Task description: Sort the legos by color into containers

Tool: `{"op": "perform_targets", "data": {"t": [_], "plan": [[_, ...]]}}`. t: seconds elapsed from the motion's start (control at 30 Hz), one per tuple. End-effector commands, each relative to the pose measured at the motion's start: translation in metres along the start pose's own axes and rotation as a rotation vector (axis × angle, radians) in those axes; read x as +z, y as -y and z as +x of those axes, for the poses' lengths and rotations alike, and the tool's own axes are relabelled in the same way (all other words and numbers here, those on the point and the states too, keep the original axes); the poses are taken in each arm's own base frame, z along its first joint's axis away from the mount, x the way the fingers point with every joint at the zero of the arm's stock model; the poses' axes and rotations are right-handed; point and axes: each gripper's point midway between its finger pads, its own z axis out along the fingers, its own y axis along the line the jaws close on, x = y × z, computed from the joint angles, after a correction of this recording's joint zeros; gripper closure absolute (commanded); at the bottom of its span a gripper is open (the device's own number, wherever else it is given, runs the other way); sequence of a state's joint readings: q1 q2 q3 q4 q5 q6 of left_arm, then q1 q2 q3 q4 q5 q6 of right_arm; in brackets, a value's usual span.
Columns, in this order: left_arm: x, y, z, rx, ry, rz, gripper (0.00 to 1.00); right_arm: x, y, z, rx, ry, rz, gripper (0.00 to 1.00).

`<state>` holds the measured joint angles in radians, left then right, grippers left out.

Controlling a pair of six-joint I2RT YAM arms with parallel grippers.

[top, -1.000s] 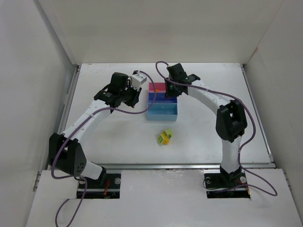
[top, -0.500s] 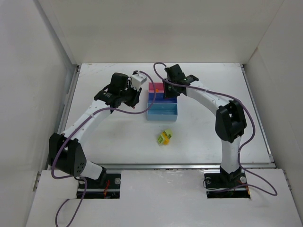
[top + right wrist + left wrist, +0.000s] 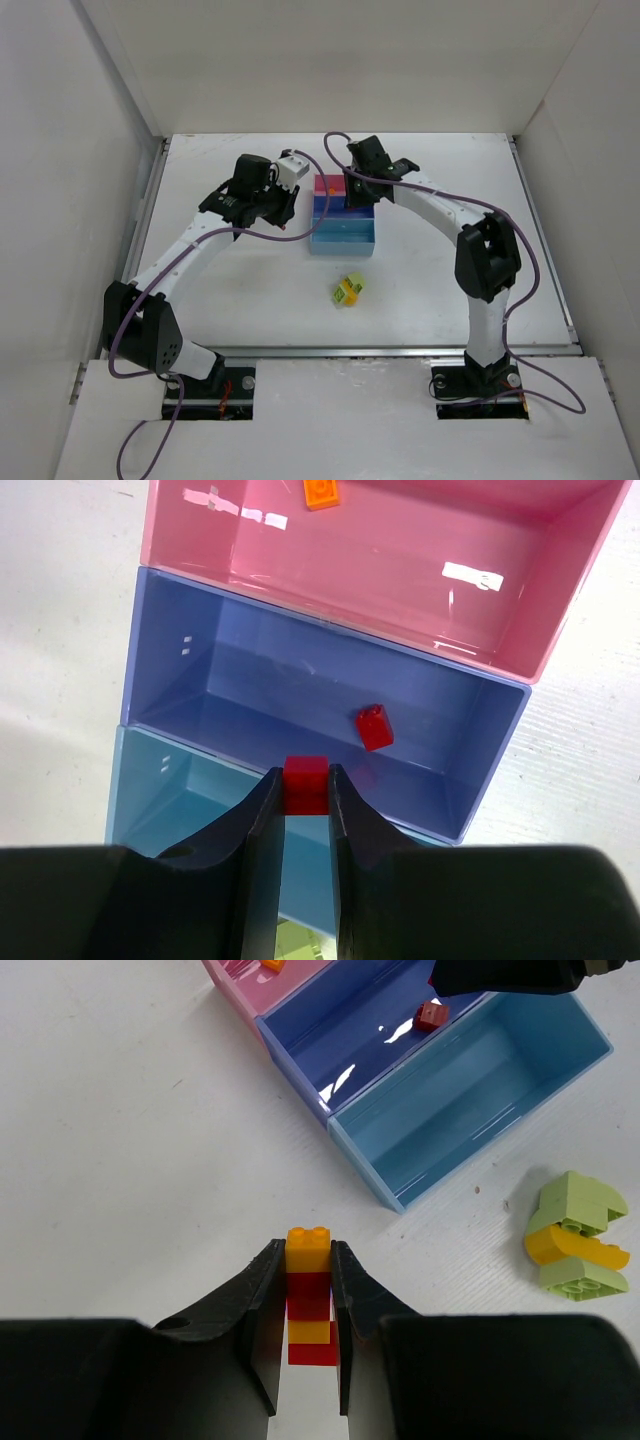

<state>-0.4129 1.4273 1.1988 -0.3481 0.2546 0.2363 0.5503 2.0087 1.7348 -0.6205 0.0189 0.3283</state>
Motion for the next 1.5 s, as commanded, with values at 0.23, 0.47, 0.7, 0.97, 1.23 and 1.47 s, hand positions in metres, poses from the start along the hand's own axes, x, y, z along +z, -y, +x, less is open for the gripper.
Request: {"op": "perform_targets", "data": {"t": [0.23, 0.47, 0.7, 0.97, 1.23, 1.47], "plan": [[-0.0094, 0.0028, -0.0099, -0.003, 0.05, 0.006, 1.0, -0.027, -0.0116, -0.025, -0.006, 0.093, -0.036, 1.0], [-0.0094, 0.0028, -0.0099, -0.003, 0.05, 0.006, 1.0, -0.027, -0.0116, -0.025, -0.006, 0.093, -0.036, 1.0], [-0.0094, 0.0028, -0.0099, -0.003, 0.05, 0.006, 1.0, -0.0269, -0.0101, -0.0256, -0.005, 0.096, -0.027, 1.0], [-0.0066, 0.0026, -0.0078, -0.005, 0.041, 0.007, 1.0, -0.0306, -0.0091, -0.0286, -0.005, 0.109, -0.02, 1.0], [-0.0081, 0.0036, -0.006, -0.014, 0.041, 0.008, 1.0, -0.0286, -0.0096, -0.0298, -0.005, 0.109, -0.02, 1.0], [-0.0064, 0.0037, -0.0035, -0.014, 0.039, 0.008, 1.0, -0.0287, -0.0086, -0.0272, -0.005, 0.099, -0.017, 1.0]]}}
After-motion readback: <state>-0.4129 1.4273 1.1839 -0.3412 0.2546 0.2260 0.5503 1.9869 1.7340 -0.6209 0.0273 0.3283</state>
